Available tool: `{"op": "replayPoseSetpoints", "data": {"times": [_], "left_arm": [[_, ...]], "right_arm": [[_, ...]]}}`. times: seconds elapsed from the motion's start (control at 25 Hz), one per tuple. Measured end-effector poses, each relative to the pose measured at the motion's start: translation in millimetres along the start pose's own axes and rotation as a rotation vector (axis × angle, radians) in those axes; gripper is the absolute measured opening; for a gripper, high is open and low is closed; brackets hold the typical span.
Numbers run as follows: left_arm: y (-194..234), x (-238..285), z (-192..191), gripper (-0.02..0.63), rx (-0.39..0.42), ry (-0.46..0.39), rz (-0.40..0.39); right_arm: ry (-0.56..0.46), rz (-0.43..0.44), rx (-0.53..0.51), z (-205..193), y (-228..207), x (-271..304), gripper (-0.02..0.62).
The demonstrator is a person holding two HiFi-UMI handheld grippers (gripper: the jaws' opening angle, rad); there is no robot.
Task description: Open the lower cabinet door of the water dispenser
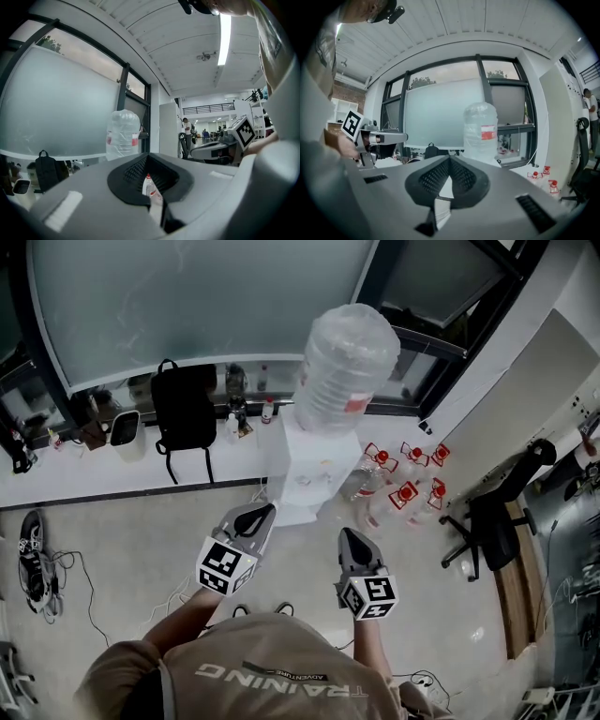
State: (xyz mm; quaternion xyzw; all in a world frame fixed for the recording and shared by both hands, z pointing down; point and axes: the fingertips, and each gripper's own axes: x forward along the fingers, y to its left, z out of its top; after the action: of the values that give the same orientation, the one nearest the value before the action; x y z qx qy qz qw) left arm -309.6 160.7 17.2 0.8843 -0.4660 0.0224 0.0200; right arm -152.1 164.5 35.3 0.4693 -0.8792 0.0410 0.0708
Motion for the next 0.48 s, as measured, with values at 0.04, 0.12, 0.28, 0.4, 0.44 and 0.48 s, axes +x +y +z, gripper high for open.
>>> {"op": "replayPoseSetpoints", "data": {"times": [0.04,0.12,0.28,0.4,0.44,0.48], "left_arm": [[-1.9,-0.5,-1.9,0.003,-0.002,0.002,-0.001],[-2.3,-1.2,-3.6,0.003,-0.006,0.000,0.004],[3.5,-1.2,-4.4,0.003,-0.019,-0.008,0.027],[5.0,-2.9,-7.9,0.003,-0.020,-0.006,0.041],[5.5,-3.1,-9.2,0.003,-0.017,-0.004,0.046],[6.4,-3.1,-10.2,0.003,-0.014,-0.003,0.052]], "right_arm": [[0.002,0.005,0.002,-1.3,-0.4,-0.8,0.008],[0.004,0.011,0.003,-2.4,-0.9,-1.1,0.009],[0.007,0.016,-0.013,-1.8,-2.7,1.9,0.008],[0.013,0.025,-0.018,-3.2,-2.7,3.5,0.008],[0.014,0.033,-0.021,-3.8,-1.9,3.8,0.008],[0.013,0.042,-0.028,-4.2,-0.7,4.4,0.008]]}}
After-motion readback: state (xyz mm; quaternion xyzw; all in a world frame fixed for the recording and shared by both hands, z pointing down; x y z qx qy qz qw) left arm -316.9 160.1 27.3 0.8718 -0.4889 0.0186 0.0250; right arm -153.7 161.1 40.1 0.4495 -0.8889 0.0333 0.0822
